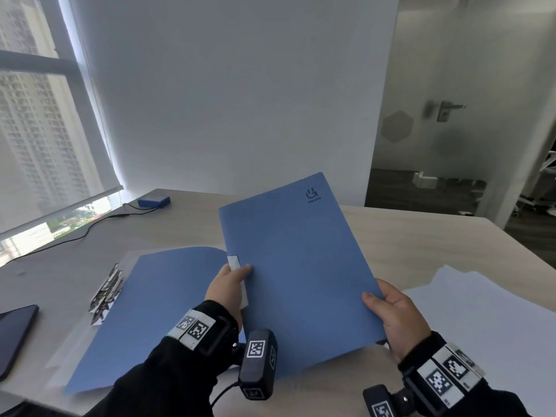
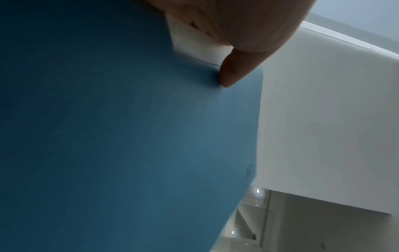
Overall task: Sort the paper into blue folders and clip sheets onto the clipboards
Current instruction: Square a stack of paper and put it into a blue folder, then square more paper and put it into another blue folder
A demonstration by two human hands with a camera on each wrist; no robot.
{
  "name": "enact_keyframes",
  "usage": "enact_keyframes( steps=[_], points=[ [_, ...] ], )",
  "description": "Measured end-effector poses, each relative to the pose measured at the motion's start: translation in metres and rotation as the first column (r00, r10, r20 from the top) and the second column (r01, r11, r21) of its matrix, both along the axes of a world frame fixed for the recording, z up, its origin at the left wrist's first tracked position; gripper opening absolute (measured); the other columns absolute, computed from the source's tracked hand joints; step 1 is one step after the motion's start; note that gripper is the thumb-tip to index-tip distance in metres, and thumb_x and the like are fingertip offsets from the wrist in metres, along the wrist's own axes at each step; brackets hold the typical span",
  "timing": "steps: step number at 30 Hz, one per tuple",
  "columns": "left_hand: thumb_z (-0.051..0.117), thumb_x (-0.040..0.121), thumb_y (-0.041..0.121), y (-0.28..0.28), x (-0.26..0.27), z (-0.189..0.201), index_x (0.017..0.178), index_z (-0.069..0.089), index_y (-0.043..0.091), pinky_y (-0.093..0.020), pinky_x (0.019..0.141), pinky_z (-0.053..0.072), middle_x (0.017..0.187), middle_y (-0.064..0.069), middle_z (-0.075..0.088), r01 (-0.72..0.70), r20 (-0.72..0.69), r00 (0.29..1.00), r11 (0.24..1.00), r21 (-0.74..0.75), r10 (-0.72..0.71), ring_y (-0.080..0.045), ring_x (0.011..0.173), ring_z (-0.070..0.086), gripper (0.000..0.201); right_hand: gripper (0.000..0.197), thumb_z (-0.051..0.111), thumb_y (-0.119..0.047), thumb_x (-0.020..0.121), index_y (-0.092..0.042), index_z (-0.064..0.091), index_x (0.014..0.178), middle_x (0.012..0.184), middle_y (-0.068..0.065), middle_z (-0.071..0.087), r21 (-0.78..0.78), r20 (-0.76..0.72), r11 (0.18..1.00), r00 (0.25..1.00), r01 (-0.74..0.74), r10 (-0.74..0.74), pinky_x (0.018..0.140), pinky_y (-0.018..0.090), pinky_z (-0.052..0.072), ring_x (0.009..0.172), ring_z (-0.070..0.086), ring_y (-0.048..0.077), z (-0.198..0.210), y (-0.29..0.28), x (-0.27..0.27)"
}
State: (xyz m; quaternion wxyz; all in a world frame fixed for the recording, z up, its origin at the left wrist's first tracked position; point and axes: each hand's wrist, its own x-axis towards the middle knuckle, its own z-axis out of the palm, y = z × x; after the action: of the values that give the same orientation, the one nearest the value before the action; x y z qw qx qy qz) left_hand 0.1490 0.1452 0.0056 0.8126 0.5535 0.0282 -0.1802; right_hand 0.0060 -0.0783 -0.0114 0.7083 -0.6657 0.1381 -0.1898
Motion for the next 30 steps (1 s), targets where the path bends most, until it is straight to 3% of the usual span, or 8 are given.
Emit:
enact_keyframes(
  steps=[3, 6, 11, 16, 21, 26, 28, 30],
  points=[
    [0.054, 0.09, 0.016, -0.011, 0.003, -0.007, 0.119, 0.062, 0.011, -0.042, 0.077, 0.056, 0.11, -0.013, 0.071, 0.116, -0.012, 0.993, 0.993, -0.027, -0.116, -0.033, 0.092, 0.068, 0.031, 0.021, 0.048, -0.003, 0.095, -0.014, 0.061, 0.106, 0.096, 0.014, 0.073, 0.032, -0.026, 0.996, 0.996, 0.084, -0.083, 0.053, 0.028, 0.051, 0.073, 0.069, 0.03, 0.004, -0.014, -0.003],
    [0.054, 0.09, 0.021, -0.028, 0.001, -0.018, 0.121, 0.061, 0.013, -0.036, 0.07, 0.054, 0.112, -0.012, 0.07, 0.155, -0.017, 0.988, 0.987, 0.043, -0.155, -0.029, 0.091, 0.067, 0.032, 0.018, 0.047, -0.005, 0.095, -0.017, 0.056, 0.105, 0.084, 0.013, 0.064, 0.069, -0.064, 0.978, 0.979, 0.198, -0.194, 0.037, 0.017, 0.026, 0.044, 0.048, 0.016, 0.003, -0.041, -0.001],
    [0.057, 0.09, 0.024, -0.054, -0.011, -0.025, 0.103, 0.067, 0.014, -0.033, 0.073, 0.047, 0.101, -0.005, 0.073, 0.193, -0.002, 0.98, 0.964, 0.184, -0.197, -0.021, 0.094, 0.067, 0.019, 0.011, 0.047, -0.014, 0.098, -0.018, 0.054, 0.104, 0.074, 0.01, 0.049, 0.152, -0.184, 0.911, 0.916, 0.384, -0.355, 0.037, 0.015, 0.024, 0.036, 0.035, 0.014, -0.005, -0.107, 0.023],
    [0.06, 0.088, 0.022, -0.061, -0.01, -0.026, 0.093, 0.068, 0.015, -0.031, 0.066, 0.045, 0.088, -0.004, 0.073, 0.205, -0.001, 0.978, 0.948, 0.244, -0.211, -0.02, 0.083, 0.067, 0.011, 0.017, 0.048, -0.022, 0.096, -0.02, 0.057, 0.111, 0.074, 0.01, 0.051, 0.04, -0.305, 0.889, 0.853, 0.455, -0.423, 0.037, 0.016, 0.03, 0.044, 0.038, 0.017, -0.014, -0.16, 0.064],
    [0.06, 0.088, 0.021, -0.062, -0.012, -0.026, 0.087, 0.068, 0.015, -0.027, 0.058, 0.043, 0.078, -0.002, 0.071, 0.197, 0.026, 0.977, 0.938, 0.285, -0.213, -0.018, 0.074, 0.065, 0.01, 0.032, 0.05, -0.039, 0.092, -0.011, 0.061, 0.103, 0.062, 0.012, 0.055, -0.025, -0.383, 0.889, 0.817, 0.458, -0.432, 0.038, 0.019, 0.032, 0.044, 0.045, 0.021, -0.015, -0.179, 0.089],
    [0.058, 0.089, 0.02, -0.064, -0.018, -0.022, 0.084, 0.069, 0.015, -0.027, 0.057, 0.041, 0.077, -0.001, 0.07, 0.198, 0.074, 0.969, 0.924, 0.326, -0.234, -0.018, 0.071, 0.063, 0.013, 0.026, 0.056, -0.031, 0.092, -0.013, 0.057, 0.111, 0.079, 0.017, 0.069, 0.289, -0.377, 0.828, 0.852, 0.481, -0.364, 0.034, 0.019, 0.045, 0.05, 0.062, 0.023, -0.006, -0.169, 0.086],
    [0.057, 0.09, 0.02, -0.071, -0.024, -0.019, 0.085, 0.069, 0.014, -0.029, 0.059, 0.042, 0.077, -0.001, 0.07, 0.205, 0.105, 0.962, 0.919, 0.336, -0.253, -0.018, 0.071, 0.063, 0.014, 0.021, 0.053, -0.023, 0.093, -0.015, 0.055, 0.112, 0.096, 0.013, 0.066, 0.326, -0.317, 0.813, 0.866, 0.482, -0.387, 0.039, 0.023, 0.05, 0.05, 0.066, 0.021, -0.001, -0.164, 0.068],
    [0.056, 0.091, 0.017, -0.081, -0.032, -0.016, 0.085, 0.068, 0.011, -0.03, 0.06, 0.042, 0.076, -0.003, 0.069, 0.205, 0.139, 0.956, 0.925, 0.32, -0.26, -0.019, 0.071, 0.061, 0.015, 0.019, 0.053, -0.02, 0.094, -0.016, 0.053, 0.112, 0.114, 0.007, 0.058, 0.311, -0.264, 0.816, 0.869, 0.487, -0.418, 0.049, 0.029, 0.053, 0.065, 0.068, 0.024, 0.003, -0.161, 0.041]
  ],
)
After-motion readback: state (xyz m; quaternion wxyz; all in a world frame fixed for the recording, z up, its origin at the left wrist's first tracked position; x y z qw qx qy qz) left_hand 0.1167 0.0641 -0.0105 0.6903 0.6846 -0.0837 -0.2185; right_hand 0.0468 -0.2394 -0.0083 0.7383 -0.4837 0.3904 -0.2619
